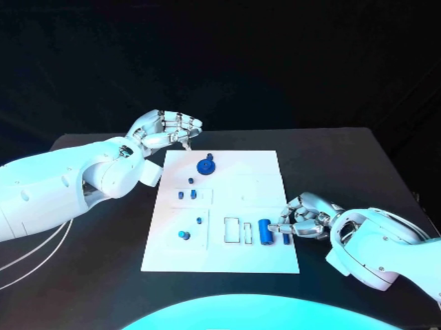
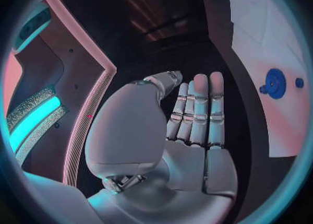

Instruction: Assemble the parts on the task board

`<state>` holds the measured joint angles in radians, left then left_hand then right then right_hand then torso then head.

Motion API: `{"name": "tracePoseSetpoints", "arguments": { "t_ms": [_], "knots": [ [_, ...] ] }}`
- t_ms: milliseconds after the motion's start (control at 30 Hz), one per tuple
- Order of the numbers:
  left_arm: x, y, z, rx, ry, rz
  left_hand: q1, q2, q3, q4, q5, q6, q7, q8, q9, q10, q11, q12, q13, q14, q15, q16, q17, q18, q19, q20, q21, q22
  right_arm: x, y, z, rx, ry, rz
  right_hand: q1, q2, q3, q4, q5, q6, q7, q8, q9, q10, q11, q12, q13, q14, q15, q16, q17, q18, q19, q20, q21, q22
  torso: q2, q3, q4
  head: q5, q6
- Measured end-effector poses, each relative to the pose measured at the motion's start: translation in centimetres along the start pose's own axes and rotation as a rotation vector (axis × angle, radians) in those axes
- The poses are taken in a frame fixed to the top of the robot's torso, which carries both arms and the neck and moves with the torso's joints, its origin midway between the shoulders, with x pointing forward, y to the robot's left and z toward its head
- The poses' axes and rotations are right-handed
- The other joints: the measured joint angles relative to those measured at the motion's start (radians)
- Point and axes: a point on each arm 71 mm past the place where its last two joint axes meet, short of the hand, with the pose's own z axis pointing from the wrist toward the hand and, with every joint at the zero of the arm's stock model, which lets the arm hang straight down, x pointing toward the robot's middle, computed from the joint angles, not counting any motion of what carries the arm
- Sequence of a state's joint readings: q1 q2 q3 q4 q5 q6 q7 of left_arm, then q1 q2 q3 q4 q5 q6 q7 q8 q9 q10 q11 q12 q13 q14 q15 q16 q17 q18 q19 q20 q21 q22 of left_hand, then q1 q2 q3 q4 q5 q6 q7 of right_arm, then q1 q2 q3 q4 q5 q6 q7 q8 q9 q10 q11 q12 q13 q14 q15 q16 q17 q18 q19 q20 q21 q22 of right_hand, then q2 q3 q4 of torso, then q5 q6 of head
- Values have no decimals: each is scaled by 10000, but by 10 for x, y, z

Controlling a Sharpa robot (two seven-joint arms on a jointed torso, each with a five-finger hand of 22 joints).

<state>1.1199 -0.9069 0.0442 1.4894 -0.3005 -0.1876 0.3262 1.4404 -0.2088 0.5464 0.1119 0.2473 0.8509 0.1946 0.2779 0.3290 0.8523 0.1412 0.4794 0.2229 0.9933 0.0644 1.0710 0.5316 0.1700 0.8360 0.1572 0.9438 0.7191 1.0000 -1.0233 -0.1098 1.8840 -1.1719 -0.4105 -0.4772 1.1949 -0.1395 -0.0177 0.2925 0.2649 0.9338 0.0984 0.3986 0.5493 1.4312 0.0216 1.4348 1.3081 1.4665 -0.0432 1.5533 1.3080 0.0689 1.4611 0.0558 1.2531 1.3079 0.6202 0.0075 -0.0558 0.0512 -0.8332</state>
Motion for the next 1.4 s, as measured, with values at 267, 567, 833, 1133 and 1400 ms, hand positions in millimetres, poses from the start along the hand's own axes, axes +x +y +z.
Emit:
{"name": "tracePoseSetpoints", "arguments": {
  "t_ms": [267,567,833,1133,1400],
  "knots": [
    [0,0,-1,-5,-10,-8,0,0,0,0,0,0,0,0,1,0,0,0,0,0,0,0,0,0,0,0,0,0,10,5,7,24,91,-153,-53,53,-30,28,0,0,0,42,-9,0,-1,1,-1,0,0,0,-1,0,0,0,35,-1,14,9,16,75,-59],
    [-1,0,-1,-14,-34,-6,0,0,0,0,0,0,0,0,-8,0,0,-1,1,0,0,0,0,0,0,0,0,1,16,5,14,171,249,-408,-151,151,-282,27,0,29,-29,201,-9,36,-36,38,-2,0,0,0,-2,0,-1,0,72,-2,15,15,-3,138,-105],
    [-2,1,-1,-38,-44,-7,0,0,1,0,0,0,0,0,-8,1,0,-1,1,-38,38,0,1,0,0,0,0,-9,24,9,17,196,665,-878,-566,250,-759,41,60,310,-197,493,11,142,-143,77,-4,0,-73,40,-3,0,-1,0,248,-3,11,26,-12,115,-143],
    [-3,1,-1,-66,-64,-2,0,0,1,-1,0,0,0,0,-7,1,0,-1,-8,-38,38,0,1,1,0,0,0,-9,26,13,19,202,819,-1272,-563,252,-786,14,60,373,-260,602,12,179,-179,77,-5,-20,-92,40,-4,1,35,-37,306,-4,3,15,-14,81,-186],
    [-3,1,-1,-81,-65,-3,0,0,1,-1,0,0,0,0,-6,1,0,-1,-8,-38,38,0,1,0,0,0,0,-8,27,15,19,164,737,-1241,253,638,-679,-27,40,530,-344,746,-122,285,-286,166,-6,0,-214,39,-5,-155,71,-74,421,-5,4,12,-6,82,-169]
  ]
}}
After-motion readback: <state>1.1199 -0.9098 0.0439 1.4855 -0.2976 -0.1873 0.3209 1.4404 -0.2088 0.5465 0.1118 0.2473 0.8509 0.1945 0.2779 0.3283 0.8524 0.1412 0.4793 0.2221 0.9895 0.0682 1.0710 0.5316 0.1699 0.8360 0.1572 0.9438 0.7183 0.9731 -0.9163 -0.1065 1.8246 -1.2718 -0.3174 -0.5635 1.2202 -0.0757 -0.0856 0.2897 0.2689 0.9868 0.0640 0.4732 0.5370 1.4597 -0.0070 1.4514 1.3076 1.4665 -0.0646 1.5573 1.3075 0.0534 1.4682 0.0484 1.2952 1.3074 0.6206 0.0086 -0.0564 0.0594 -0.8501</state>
